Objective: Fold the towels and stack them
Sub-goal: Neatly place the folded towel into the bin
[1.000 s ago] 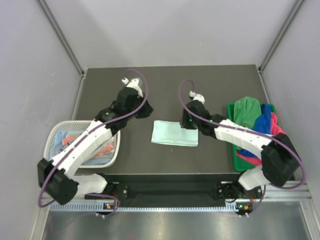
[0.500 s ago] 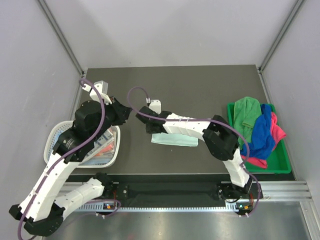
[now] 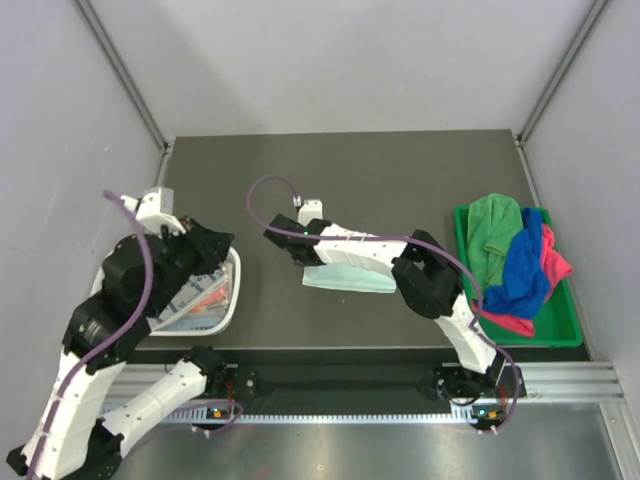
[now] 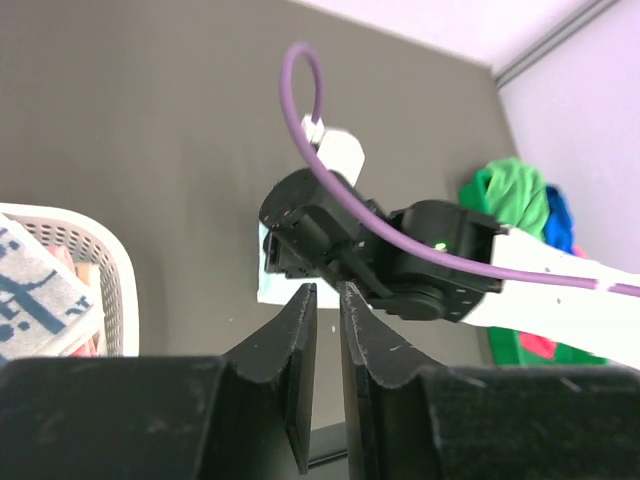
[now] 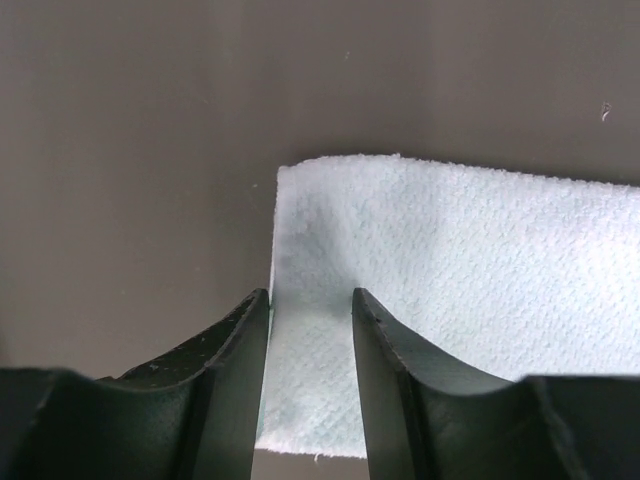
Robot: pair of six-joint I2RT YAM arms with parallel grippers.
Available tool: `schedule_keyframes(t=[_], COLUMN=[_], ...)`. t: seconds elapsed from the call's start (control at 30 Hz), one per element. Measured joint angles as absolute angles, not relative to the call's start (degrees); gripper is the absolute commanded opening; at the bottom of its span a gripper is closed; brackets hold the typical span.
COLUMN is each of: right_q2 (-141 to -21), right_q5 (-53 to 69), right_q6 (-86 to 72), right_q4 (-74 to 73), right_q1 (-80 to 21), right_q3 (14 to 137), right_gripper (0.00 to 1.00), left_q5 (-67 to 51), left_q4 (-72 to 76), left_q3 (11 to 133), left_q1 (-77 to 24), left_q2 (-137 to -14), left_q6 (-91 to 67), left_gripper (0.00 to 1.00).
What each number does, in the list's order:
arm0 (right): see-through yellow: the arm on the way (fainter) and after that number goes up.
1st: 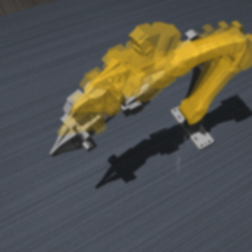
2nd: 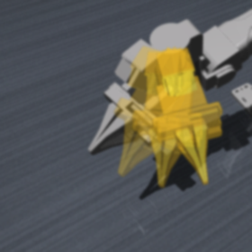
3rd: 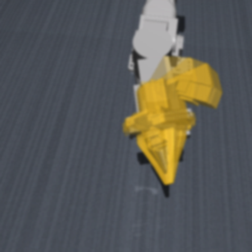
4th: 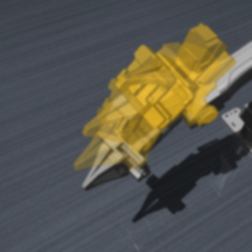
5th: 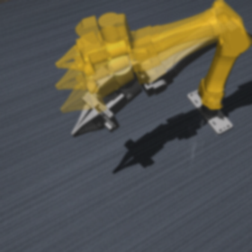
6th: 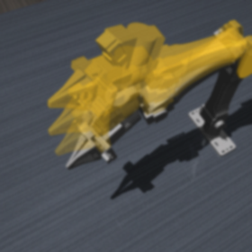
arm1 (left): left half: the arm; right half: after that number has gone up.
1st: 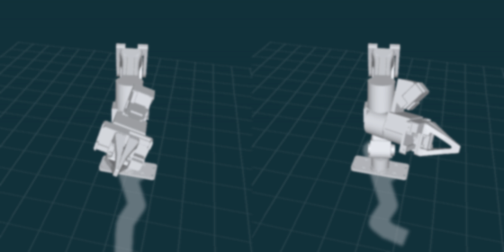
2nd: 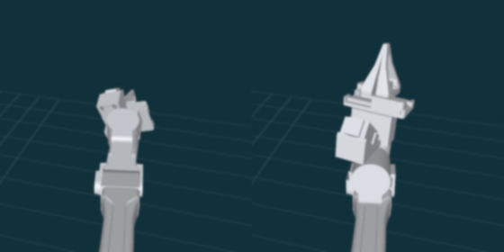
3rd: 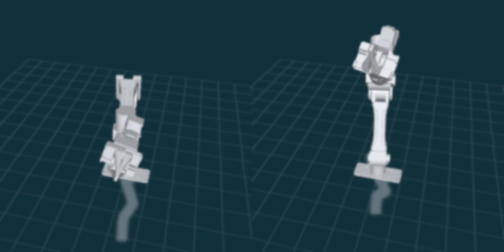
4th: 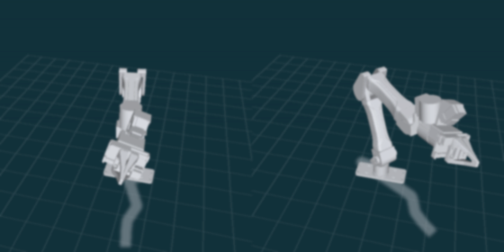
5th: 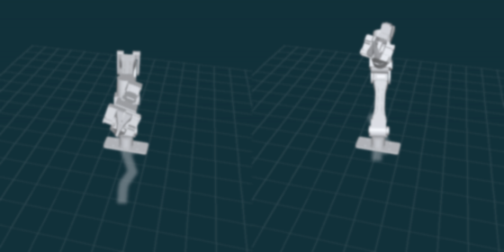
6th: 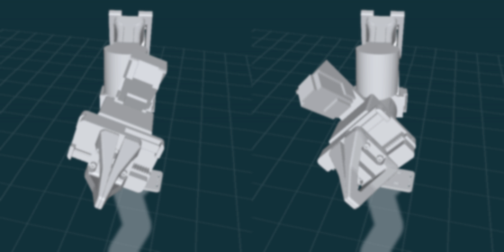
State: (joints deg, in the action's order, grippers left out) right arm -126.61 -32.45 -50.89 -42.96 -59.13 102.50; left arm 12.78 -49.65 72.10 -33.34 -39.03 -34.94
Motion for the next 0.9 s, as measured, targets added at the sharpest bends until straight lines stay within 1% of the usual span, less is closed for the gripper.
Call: schedule_keyframes(t=[0.13, 0.3, 0.47, 0.53, 0.57, 0.63, 0.67, 0.77, 0.8, 0.87, 0.9], right_q2=[-128.05, -129.97, -130.04, -129.69, -129.32, -128.42, -128.07, -126.69, -125.97, -124.81, -124.2], right_q5=[-32.71, -32.93, -32.93, -32.99, -33.17, -33.76, -34.02, -34.76, -34.83, -34.81, -34.7], right_q6=[-51.11, -51.07, -51.29, -51.48, -51.59, -51.66, -51.68, -51.66, -51.64, -51.53, -51.48], right_q4=[-43.24, -43.55, -43.46, -42.68, -42.19, -41.25, -40.93, -39.11, -37.78, -35.64, -34.65], right_q1=[-59.29, -59.61, -59.64, -59.68, -59.75, -59.86, -59.86, -59.9, -59.9, -59.88, -59.88], right_q3=[102.56, 103.66, 103.48, 102.65, 101.84, 100.03, 99.33, 96.62, 95.22, 92.97, 91.94], right_gripper=[0.42, 0.46, 0.45, 0.4, 0.34, 0.28, 0.2, 0.13, 0.08, 0.0, 0.0], left_q5=[14.5, 15.57, 15.97, 16.03, 16.12, 16.21, 16.21, 16.21, 16.21, 16.23, 16.23], left_q4=[-50.33, -50.74, -51.72, -51.9, -51.94, -52.05, -52.07, -52.38, -52.53, -52.75, -52.84], left_q3=[73.38, 75.24, 75.61, 76.23, 76.53, 77.06, 77.17, 77.19, 77.19, 77.19, 77.19], left_q1=[-33.34, -33.34, -33.34, -33.34, -33.34, -33.36, -33.34, -33.36, -33.36, -33.34, -33.36], left_q2=[-35.27, -34.52, -34.87, -35.05, -35.05, -35.03, -35.03, -35.05, -35.05, -35.03, -35.03], left_q6=[-35.53, -35.66, -35.62, -35.59, -35.57, -35.55, -35.55, -35.4, -35.38, -35.22, -35.18], left_gripper=[0.22, 0.22, 0.22, 0.23, 0.22, 0.23, 0.23, 0.23, 0.23, 0.23, 0.23])
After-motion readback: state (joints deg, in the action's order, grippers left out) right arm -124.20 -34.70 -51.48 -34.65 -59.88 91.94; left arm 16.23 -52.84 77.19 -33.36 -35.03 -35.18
